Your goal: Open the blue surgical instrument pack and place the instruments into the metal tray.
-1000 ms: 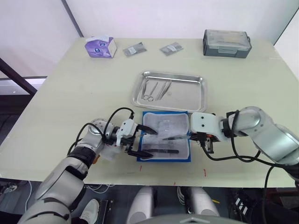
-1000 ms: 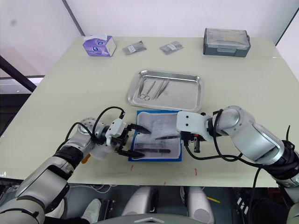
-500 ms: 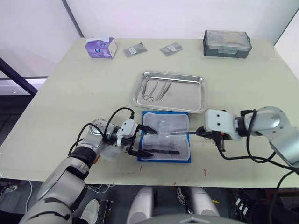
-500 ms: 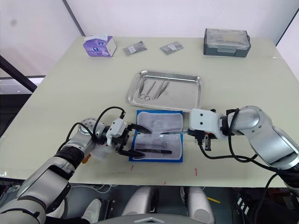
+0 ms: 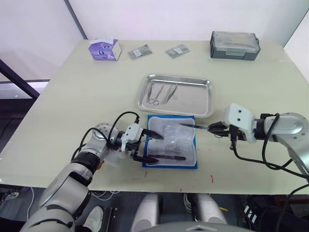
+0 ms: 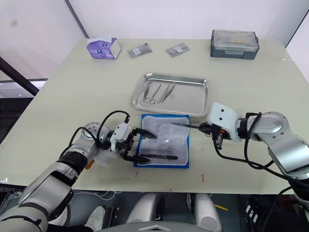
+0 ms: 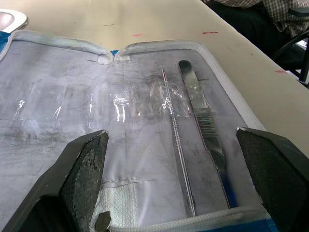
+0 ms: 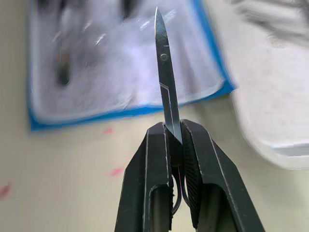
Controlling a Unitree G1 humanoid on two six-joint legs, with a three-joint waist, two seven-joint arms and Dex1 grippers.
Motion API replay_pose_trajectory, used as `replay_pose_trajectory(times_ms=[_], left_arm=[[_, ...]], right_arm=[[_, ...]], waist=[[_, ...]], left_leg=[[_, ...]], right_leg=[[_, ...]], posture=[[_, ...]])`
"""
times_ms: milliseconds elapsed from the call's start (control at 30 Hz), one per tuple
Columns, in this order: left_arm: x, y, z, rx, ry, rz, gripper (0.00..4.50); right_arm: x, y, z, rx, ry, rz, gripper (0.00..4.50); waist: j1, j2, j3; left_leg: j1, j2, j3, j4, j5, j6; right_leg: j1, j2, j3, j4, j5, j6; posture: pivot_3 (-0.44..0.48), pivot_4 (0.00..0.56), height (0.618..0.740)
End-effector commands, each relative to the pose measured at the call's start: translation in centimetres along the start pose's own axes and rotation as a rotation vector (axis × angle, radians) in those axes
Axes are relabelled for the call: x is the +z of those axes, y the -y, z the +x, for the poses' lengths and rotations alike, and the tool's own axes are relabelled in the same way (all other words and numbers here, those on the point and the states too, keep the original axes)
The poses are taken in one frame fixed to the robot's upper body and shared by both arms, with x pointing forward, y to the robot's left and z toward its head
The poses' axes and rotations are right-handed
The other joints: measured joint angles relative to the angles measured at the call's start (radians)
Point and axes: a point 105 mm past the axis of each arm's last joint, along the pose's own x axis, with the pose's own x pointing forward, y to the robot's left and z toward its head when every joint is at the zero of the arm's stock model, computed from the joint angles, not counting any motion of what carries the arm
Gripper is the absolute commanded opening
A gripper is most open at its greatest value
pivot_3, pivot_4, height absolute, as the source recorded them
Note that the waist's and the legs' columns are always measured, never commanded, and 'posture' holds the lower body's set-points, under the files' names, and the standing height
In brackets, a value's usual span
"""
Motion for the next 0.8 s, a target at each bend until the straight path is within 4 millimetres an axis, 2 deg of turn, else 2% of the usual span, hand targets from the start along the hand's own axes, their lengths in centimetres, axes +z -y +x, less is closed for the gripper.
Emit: replay_pose_trajectory(times_ms=[33,200,400,633,800], left_arm=[[-2.1,2.2,1.1,-0.094,-0.027,-0.106,4.5],[-2.1,2.0,1.1,-0.089,-0.025,-0.103,4.5],[-2.1,2.1,1.2,-0.087,-0.021,-0.103,4.5],[-2.1,2.2,1.1,-0.083,-0.02,-0.103,4.5],[-2.2,2.2,1.0,-0.081,-0.022,-0.104,4.5]], right_arm=[[1.3,1.9,1.3,-0.168,0.06,0.094,0.03],[2.6,3.6,5.1,-0.298,0.074,0.234,0.03],[3.2,4.2,8.0,-0.348,0.036,0.238,0.03],[1.8,4.9,10.3,-0.432,-0.098,0.236,0.03],[2.2,4.3,11.8,-0.386,-0.103,0.304,0.03]], waist=[[0.001,0.0,0.0],[-0.006,0.004,-0.003],[-0.003,0.006,-0.004],[-0.006,0.006,-0.005],[-0.01,0.007,-0.005]], left_leg=[[0.0,0.0,0.0,0.0,0.0,0.0],[0.001,-0.001,0.0,0.0,0.0,0.0],[0.0,-0.001,-0.001,-0.001,0.0,0.0],[0.001,-0.001,-0.001,-0.001,0.0,0.0],[0.001,-0.001,-0.001,-0.001,0.0,0.0]], right_leg=[[0.0,0.0,0.0,0.0,0.0,0.0],[0.0,0.0,0.0,0.001,0.0,0.0],[-0.001,0.0,0.0,0.001,0.0,0.0],[-0.001,0.0,0.001,0.001,0.0,0.0],[-0.001,0.0,0.001,0.002,0.0,0.0]], posture=[[0.0,0.15,0.738],[0.0,0.15,0.738],[0.0,0.15,0.738],[0.0,0.15,0.738],[0.0,0.15,0.738]])
